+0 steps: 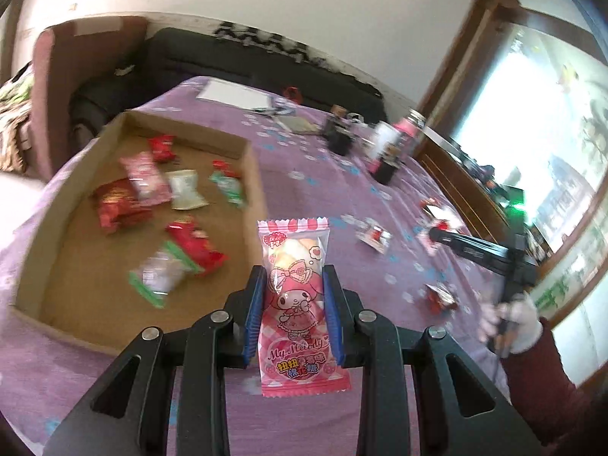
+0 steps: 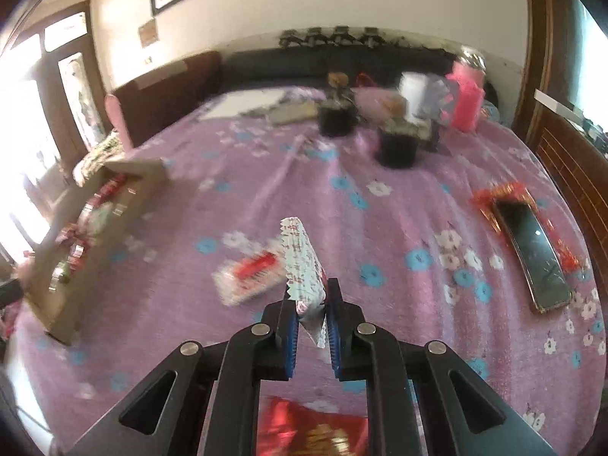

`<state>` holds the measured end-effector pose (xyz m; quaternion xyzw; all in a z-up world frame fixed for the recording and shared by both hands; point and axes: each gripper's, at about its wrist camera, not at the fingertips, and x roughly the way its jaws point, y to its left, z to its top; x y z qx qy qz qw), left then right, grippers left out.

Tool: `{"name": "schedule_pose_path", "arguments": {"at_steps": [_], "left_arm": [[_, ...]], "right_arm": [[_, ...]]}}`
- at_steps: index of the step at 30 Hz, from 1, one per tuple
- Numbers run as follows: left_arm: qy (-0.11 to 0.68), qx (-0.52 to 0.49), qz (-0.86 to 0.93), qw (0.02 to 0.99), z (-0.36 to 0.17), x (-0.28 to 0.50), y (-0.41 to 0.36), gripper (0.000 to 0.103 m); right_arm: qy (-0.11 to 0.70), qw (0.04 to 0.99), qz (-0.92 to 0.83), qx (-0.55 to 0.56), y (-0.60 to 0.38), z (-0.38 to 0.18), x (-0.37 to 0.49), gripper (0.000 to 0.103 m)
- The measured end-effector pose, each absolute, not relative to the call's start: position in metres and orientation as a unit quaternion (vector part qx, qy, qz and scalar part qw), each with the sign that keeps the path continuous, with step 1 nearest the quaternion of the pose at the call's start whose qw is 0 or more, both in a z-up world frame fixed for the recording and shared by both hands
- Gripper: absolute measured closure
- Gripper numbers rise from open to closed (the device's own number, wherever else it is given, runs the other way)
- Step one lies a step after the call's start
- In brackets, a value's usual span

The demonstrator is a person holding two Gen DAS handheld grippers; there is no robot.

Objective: Organize snacks
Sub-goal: 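Carry both packets into the cardboard box and open both tools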

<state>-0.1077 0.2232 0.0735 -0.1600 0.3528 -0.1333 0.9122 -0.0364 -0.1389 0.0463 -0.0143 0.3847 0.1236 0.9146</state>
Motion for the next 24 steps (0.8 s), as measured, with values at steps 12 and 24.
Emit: {"name": "schedule_pose_path", "arguments": {"at_steps": [12, 24], "left_arm": [[0.397, -0.195, -0.031, 0.896, 0.045, -0.092, 0.294, 0.076], [0.415, -0.194, 0.001, 0.889, 0.032, -0.072, 0.312, 0.073]], "right_arm": [[0.392, 0.872, 0.291, -0.029, 0.006, 0.07, -0.056, 0.09], [0.432, 0.84, 0.321, -0.072, 0.125, 0.04, -0.032, 0.09]]}}
